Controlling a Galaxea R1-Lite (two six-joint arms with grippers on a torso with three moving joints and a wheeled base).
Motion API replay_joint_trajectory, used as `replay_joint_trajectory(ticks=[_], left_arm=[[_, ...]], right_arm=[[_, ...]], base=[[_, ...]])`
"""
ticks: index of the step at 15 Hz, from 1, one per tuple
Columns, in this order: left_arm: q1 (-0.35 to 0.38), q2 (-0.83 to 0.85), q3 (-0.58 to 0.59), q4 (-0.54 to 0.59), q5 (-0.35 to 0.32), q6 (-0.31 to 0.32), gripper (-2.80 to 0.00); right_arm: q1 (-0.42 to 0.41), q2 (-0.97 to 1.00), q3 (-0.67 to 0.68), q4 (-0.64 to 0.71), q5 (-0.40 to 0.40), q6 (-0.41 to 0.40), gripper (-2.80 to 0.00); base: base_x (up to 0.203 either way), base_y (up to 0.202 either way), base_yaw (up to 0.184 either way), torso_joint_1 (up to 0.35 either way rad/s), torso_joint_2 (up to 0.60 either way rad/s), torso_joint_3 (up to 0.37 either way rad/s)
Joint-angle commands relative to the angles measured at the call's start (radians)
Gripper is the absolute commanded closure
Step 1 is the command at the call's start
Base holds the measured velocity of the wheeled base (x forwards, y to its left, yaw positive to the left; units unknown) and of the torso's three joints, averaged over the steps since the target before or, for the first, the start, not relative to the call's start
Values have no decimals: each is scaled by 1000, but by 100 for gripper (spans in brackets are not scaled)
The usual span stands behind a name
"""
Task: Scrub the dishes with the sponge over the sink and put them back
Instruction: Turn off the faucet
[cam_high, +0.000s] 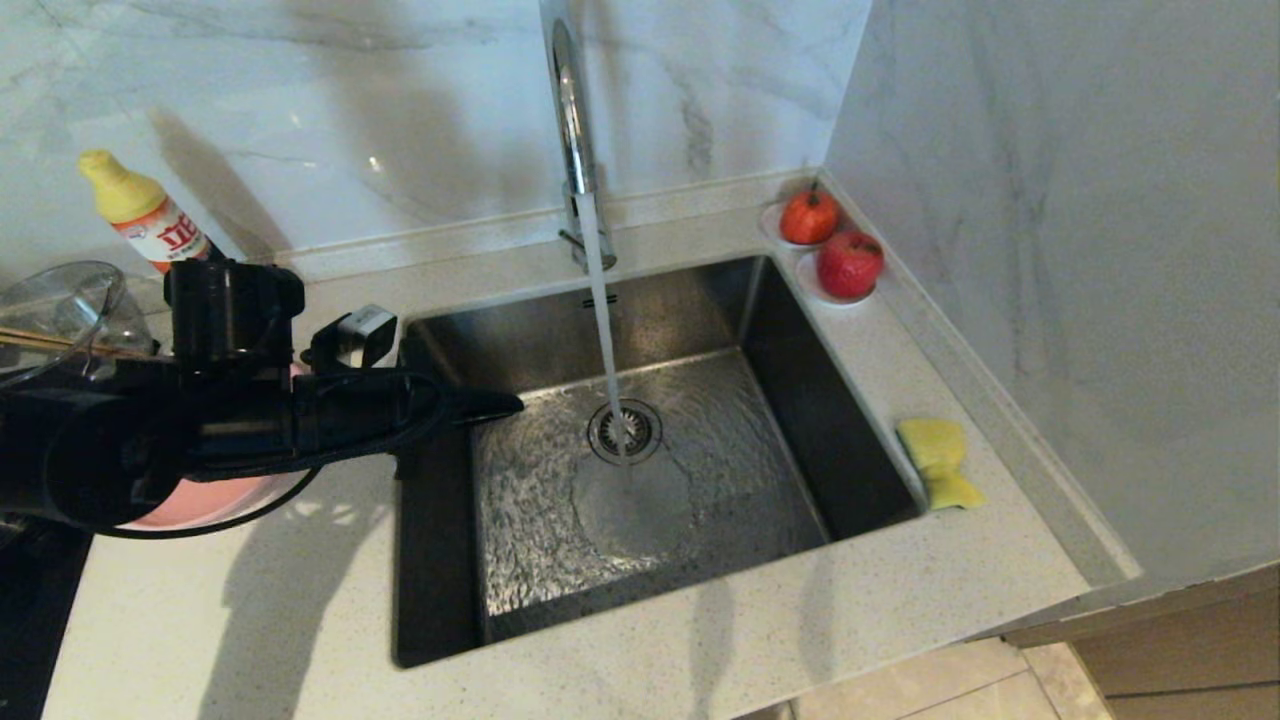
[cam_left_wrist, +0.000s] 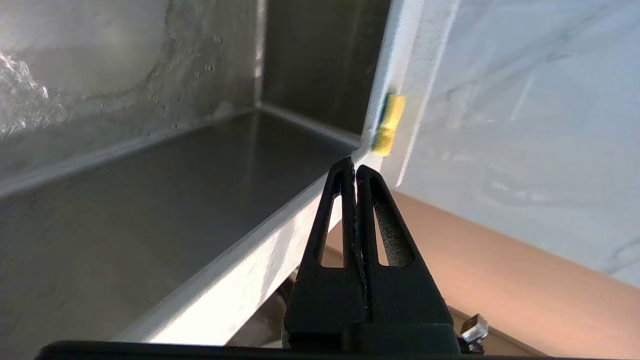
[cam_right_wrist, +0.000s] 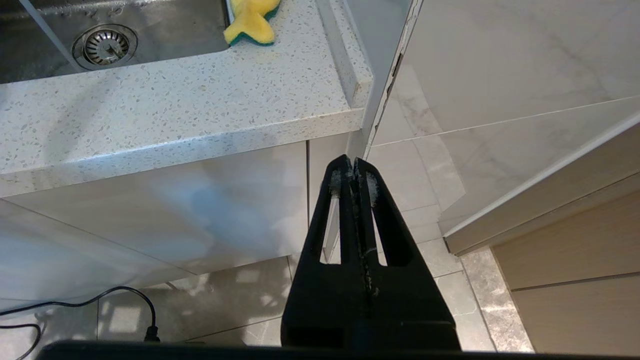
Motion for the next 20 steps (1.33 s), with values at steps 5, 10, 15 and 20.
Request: replay_joint_trajectory(ticks=[5, 10, 15, 20], left_arm=[[-30, 106, -10, -212, -2, -117, 0], [-37, 157, -79, -251, 4, -164, 0], [-46, 198, -161, -281, 27, -277, 0], [-64, 254, -220, -383, 134, -331, 0]], right_arm=[[0, 2, 0, -1, 0, 0, 0], [0, 2, 0, -1, 0, 0, 0], [0, 2, 0, -1, 0, 0, 0], [0, 2, 0, -1, 0, 0, 0]], base=[[0, 0, 0, 0, 0, 0], [0, 0, 0, 0, 0, 0], [0, 0, 0, 0, 0, 0], [0, 0, 0, 0, 0, 0]])
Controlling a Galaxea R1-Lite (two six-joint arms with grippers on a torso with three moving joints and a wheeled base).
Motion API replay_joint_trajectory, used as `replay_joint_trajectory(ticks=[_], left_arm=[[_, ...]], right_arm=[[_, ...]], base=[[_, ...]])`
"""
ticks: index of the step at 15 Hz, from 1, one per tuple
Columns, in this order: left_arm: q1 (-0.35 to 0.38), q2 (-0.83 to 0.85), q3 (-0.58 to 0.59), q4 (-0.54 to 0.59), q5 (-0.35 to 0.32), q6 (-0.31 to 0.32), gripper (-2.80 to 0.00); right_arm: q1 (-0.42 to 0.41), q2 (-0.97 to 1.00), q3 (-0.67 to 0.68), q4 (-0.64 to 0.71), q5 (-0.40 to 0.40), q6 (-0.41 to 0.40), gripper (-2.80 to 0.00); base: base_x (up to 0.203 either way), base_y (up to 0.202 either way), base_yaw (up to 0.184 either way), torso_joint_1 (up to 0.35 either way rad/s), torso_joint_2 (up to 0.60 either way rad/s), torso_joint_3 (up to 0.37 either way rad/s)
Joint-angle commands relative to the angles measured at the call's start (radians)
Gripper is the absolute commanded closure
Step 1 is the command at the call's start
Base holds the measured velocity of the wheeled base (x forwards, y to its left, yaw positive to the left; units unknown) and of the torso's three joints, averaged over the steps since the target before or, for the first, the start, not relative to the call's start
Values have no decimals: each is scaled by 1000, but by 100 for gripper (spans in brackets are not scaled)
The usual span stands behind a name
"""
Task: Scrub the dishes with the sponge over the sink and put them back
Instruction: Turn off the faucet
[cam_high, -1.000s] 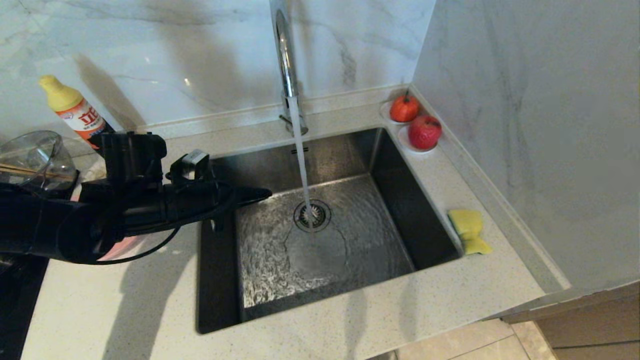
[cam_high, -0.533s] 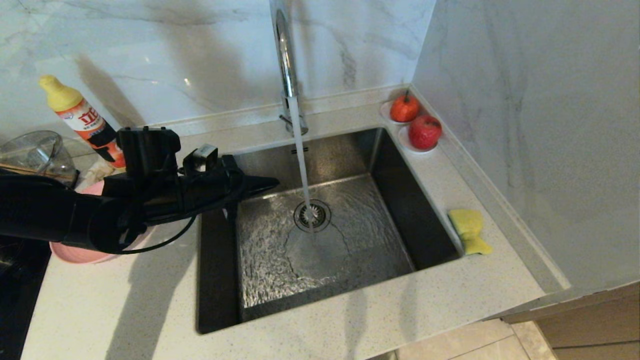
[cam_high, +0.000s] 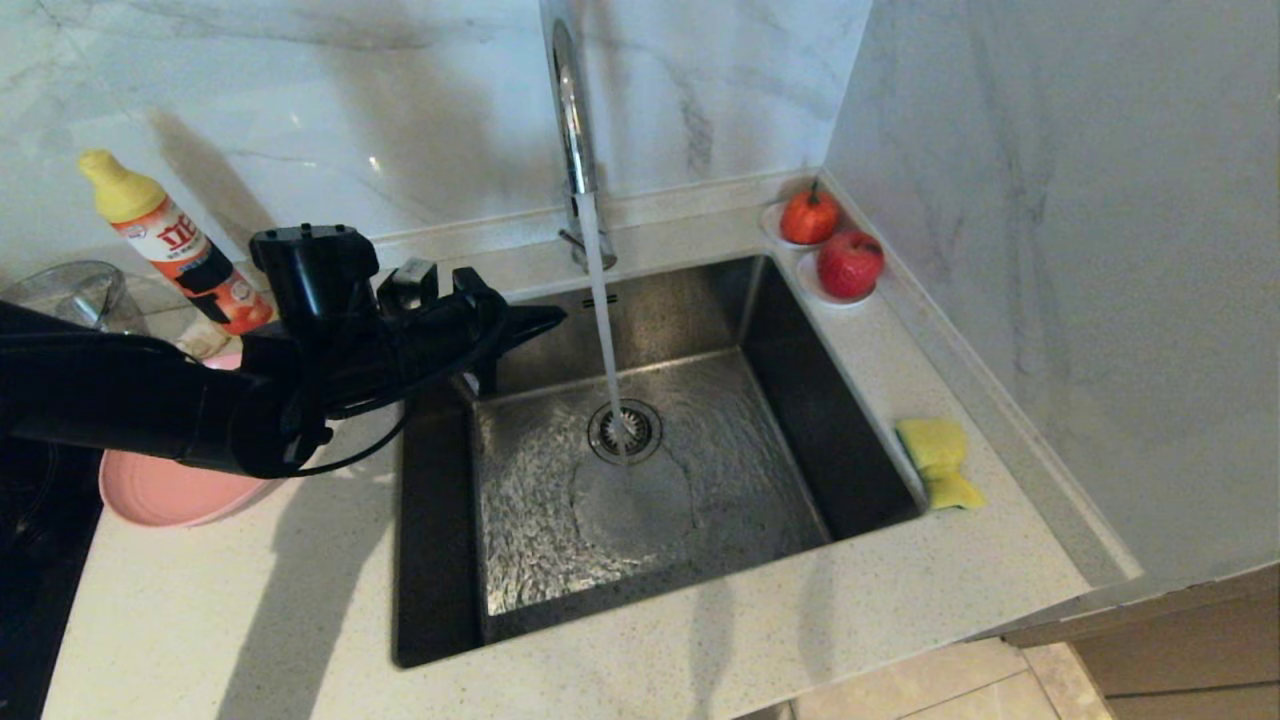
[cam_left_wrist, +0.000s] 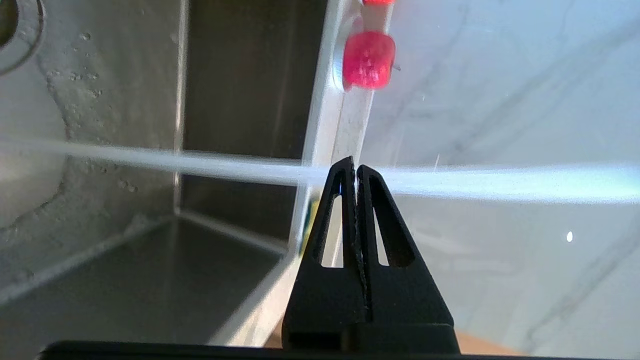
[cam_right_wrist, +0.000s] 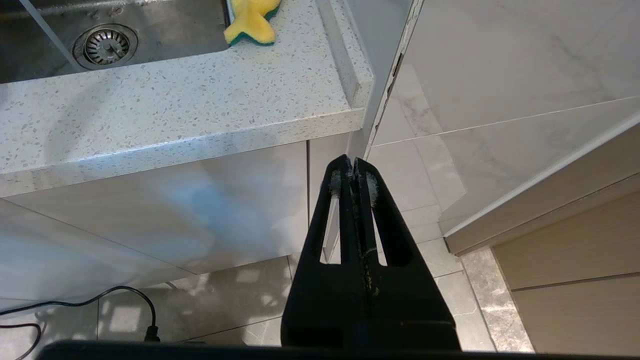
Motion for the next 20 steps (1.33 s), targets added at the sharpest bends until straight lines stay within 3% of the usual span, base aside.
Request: replay_joint_trajectory(ticks=[1, 4, 7, 16, 18, 20], left_arm=[[-6, 28, -17, -9, 1, -14, 0], [-7, 58, -31, -76, 2, -25, 0], [-6, 87, -71, -150, 5, -91, 0], [-4, 177, -151, -196, 16, -95, 0], [-5, 193, -180, -202, 70, -99, 0], [-5, 213, -206, -201, 83, -100, 0]], right_arm=[[0, 2, 0, 0, -1, 0, 0], [0, 2, 0, 0, -1, 0, 0], [0, 2, 0, 0, -1, 0, 0], [0, 2, 0, 0, -1, 0, 0], [0, 2, 0, 0, -1, 0, 0], [0, 2, 0, 0, -1, -1, 0]], base=[[0, 0, 0, 0, 0, 0], [0, 0, 0, 0, 0, 0], [0, 0, 0, 0, 0, 0], [0, 0, 0, 0, 0, 0], [0, 0, 0, 0, 0, 0], [0, 0, 0, 0, 0, 0]])
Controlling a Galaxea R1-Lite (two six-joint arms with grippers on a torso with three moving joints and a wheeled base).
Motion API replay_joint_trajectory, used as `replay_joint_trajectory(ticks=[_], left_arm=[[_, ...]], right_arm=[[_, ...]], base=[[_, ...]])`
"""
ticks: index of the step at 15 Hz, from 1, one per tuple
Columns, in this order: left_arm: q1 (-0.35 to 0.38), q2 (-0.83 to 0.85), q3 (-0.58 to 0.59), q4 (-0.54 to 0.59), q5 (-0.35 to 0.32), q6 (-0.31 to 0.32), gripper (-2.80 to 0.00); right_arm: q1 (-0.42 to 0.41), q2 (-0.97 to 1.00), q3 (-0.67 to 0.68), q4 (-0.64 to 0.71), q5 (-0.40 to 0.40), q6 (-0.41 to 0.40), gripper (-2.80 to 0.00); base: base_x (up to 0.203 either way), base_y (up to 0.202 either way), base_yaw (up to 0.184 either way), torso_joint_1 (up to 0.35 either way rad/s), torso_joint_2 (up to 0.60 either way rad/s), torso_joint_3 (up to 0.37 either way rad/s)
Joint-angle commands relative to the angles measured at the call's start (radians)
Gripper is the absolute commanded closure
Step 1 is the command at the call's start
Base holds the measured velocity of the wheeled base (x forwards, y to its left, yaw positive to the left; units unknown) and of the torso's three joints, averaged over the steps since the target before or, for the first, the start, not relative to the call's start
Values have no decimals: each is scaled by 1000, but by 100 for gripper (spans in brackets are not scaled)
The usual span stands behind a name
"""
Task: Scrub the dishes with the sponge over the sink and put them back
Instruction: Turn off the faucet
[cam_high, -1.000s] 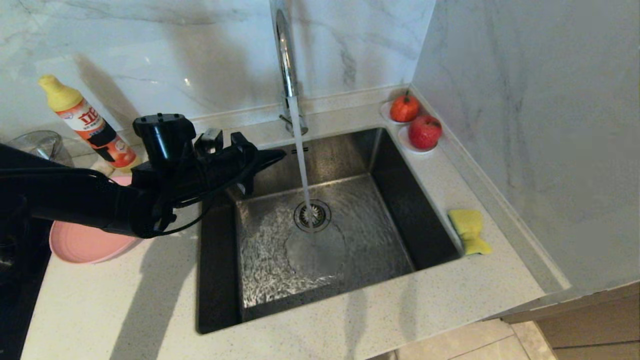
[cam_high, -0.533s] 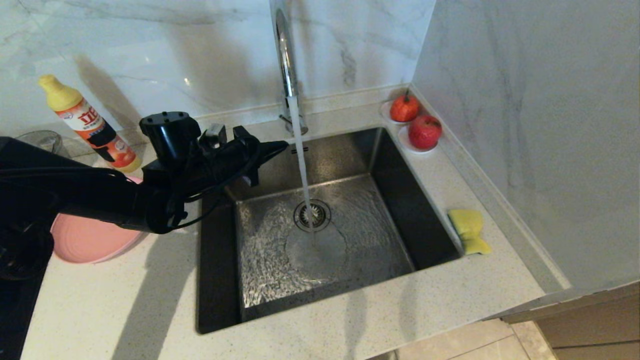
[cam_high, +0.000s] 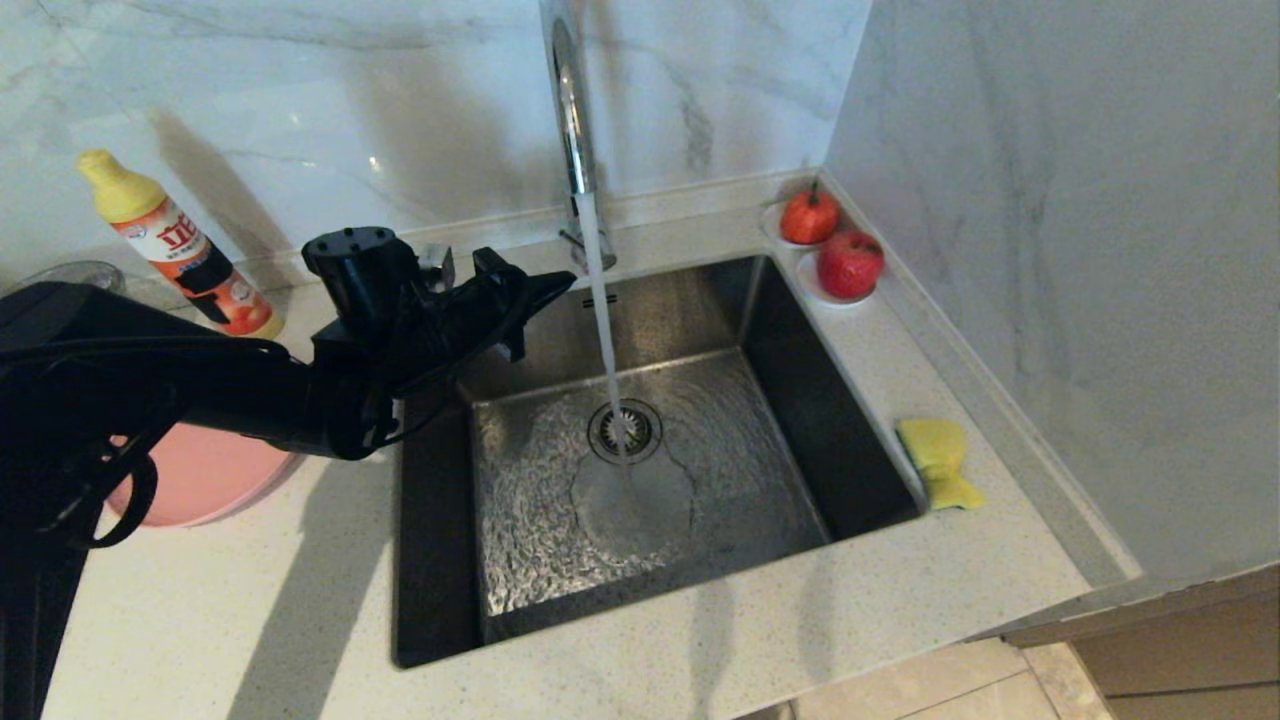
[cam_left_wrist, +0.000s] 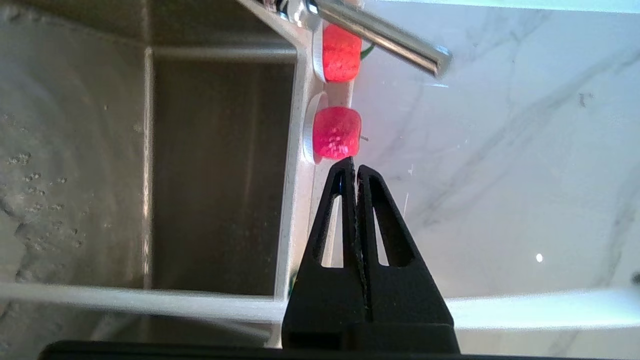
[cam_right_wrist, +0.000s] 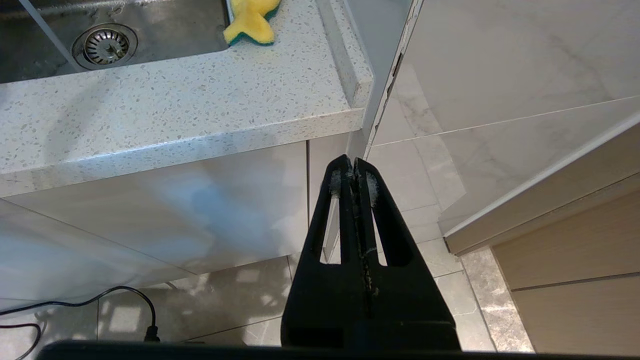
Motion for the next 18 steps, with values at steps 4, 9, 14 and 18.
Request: replay_joint_trajectory(ticks=[4, 9, 14, 18], left_arm=[[1, 53, -40, -30, -1, -20, 0], [1, 68, -43, -161, -16, -103, 0], [4, 123, -128, -158, -14, -119, 0], [9, 159, -203, -151, -14, -126, 0]], right_arm=[[0, 2, 0, 1, 0, 0, 0], [0, 2, 0, -1, 0, 0, 0], [0, 2, 0, 0, 0, 0, 0], [0, 2, 0, 0, 1, 0, 0]], base=[[0, 0, 0, 0, 0, 0], [0, 0, 0, 0, 0, 0], [0, 0, 0, 0, 0, 0], [0, 0, 0, 0, 0, 0]])
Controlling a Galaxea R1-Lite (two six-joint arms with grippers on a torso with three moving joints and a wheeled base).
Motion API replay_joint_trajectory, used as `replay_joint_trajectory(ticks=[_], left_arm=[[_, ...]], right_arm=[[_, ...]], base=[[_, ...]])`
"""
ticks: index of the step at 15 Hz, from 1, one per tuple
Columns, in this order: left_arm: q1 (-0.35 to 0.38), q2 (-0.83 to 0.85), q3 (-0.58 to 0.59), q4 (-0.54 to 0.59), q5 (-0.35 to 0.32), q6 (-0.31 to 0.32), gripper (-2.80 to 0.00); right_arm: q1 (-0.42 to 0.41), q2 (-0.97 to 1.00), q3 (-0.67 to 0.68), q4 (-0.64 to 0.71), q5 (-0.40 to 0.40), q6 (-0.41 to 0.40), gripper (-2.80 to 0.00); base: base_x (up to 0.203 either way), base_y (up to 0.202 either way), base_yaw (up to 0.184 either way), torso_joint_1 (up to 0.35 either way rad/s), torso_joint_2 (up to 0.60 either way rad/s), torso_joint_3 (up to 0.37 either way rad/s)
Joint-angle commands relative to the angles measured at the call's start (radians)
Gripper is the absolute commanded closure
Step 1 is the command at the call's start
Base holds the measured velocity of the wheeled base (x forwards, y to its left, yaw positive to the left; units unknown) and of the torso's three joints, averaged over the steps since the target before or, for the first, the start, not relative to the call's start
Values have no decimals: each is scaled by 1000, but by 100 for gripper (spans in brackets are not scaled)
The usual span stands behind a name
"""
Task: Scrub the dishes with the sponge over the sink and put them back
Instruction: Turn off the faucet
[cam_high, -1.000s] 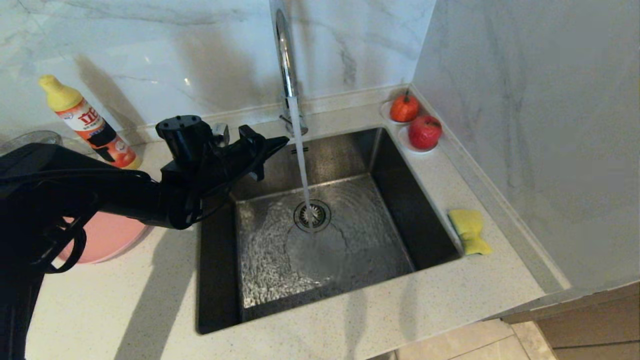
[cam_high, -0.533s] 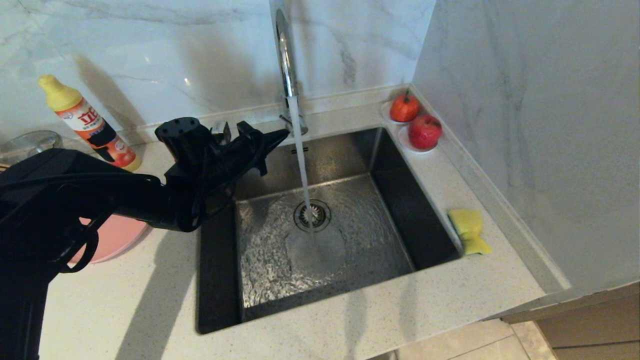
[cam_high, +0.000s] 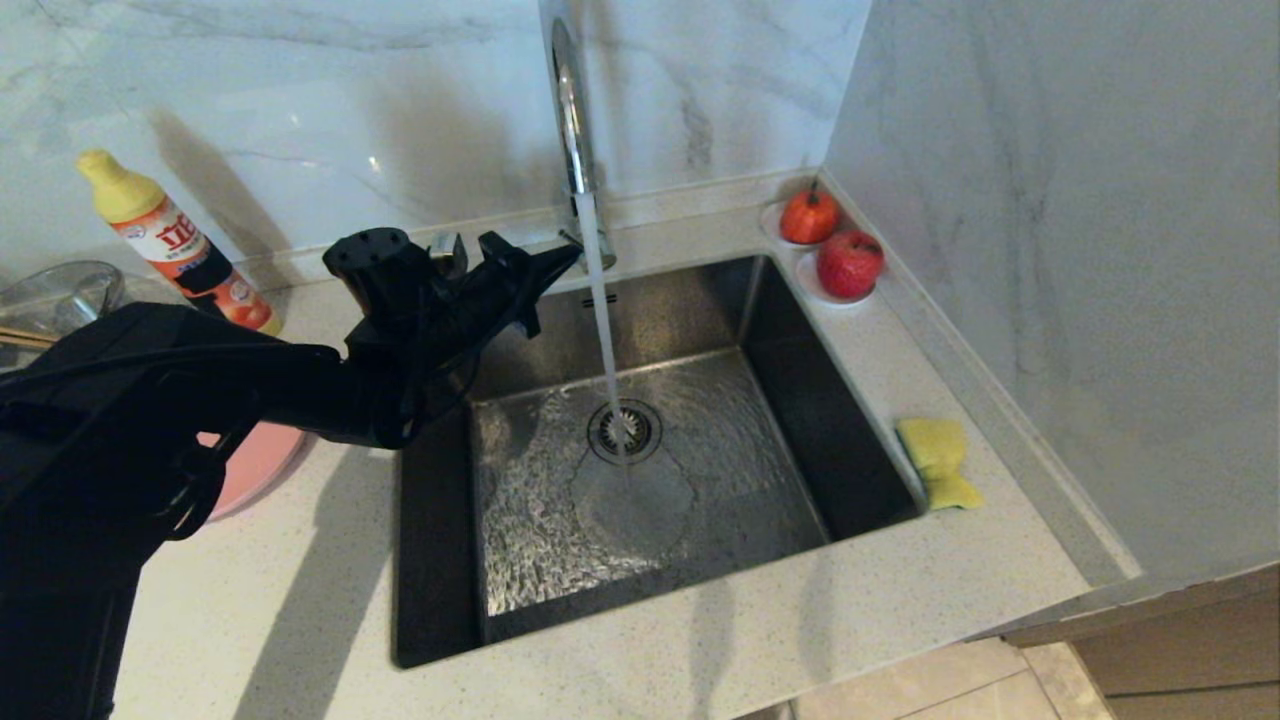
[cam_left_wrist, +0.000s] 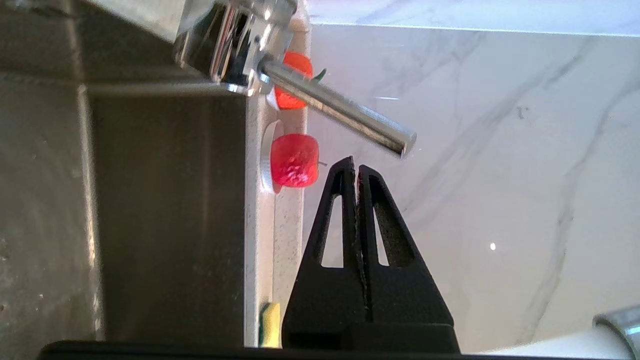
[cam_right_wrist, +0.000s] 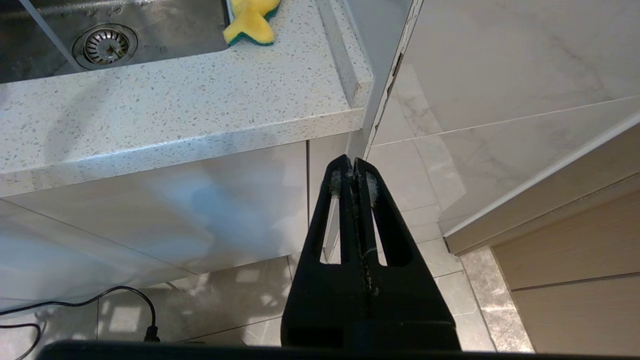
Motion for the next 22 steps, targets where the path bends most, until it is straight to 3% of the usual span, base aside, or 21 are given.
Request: replay_joint_trajectory(ticks=[1, 11, 15, 18, 22], left_arm=[[9, 30, -43, -6, -2, -25, 0], [48, 77, -180, 49, 2, -55, 0], [51, 65, -68, 32, 5, -36, 0], [62, 46, 41, 25, -3, 42, 0], [67, 20, 91, -95, -122, 34, 0]], right_arm=[[0, 2, 0, 0, 0, 0, 0], [0, 2, 0, 0, 0, 0, 0], [0, 2, 0, 1, 0, 0, 0], [0, 2, 0, 0, 0, 0, 0], [0, 2, 0, 0, 0, 0, 0]], base=[[0, 0, 0, 0, 0, 0], [0, 0, 0, 0, 0, 0], [0, 0, 0, 0, 0, 0], [0, 0, 0, 0, 0, 0], [0, 0, 0, 0, 0, 0]])
